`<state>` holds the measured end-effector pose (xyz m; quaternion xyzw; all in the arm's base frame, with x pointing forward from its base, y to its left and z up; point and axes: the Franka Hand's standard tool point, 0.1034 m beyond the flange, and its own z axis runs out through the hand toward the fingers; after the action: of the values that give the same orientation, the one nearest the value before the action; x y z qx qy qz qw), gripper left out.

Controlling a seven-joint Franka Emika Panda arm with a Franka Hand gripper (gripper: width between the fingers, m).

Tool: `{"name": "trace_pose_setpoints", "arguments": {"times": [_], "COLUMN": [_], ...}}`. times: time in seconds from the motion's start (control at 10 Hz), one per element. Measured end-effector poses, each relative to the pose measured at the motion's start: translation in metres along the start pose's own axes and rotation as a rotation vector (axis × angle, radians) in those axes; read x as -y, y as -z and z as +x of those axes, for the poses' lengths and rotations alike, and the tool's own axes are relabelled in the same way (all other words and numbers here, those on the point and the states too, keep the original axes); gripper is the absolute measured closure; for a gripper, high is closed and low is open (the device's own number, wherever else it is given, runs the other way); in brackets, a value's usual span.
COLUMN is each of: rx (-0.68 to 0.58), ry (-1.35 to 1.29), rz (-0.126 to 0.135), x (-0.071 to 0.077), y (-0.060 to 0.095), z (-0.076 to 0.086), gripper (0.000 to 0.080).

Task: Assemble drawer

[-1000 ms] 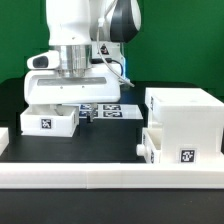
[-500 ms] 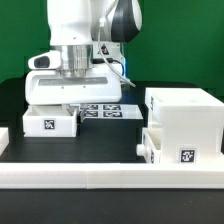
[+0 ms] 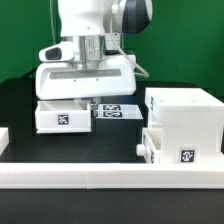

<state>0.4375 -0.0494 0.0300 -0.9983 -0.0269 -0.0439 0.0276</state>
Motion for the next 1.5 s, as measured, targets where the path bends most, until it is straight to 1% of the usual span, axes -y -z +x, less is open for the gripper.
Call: {"name": "trace_pose_setpoints", "arguments": {"times": [0.1,0.2,0.3,0.4,0.5,0.7,0.9,1.0,1.2,1.3,1.5], "rx": [0.003,0.006,0.015,-0.002,-0.001,0.001,0.002,0.003,0.022,0.022,0.026], "ry": [0.027,0.043,0.072,0.171,0.228,0.227,0.396,0.503,0.722,0.774,0.94], "rz": [0.008,0.015,0.025,0.025,0.028,0.029,0.029,0.025,0.018,0.013,0.009], "x": [0.01,0.015,0.019,0.017,0.017,0.017,0.016,0.017,0.022,0.021,0.017], "y": [0.01,0.016,0.021,0.024,0.024,0.023,0.021,0.019,0.022,0.022,0.022], "z": [0.019,0.032,0.047,0.065,0.069,0.067,0.066,0.069,0.083,0.087,0.087], "gripper": [0.0758,0.0758,0.0758,0.0758,0.0758,0.0758,0.0758,0.0758,0.0758,0.0758,0.0758]}}
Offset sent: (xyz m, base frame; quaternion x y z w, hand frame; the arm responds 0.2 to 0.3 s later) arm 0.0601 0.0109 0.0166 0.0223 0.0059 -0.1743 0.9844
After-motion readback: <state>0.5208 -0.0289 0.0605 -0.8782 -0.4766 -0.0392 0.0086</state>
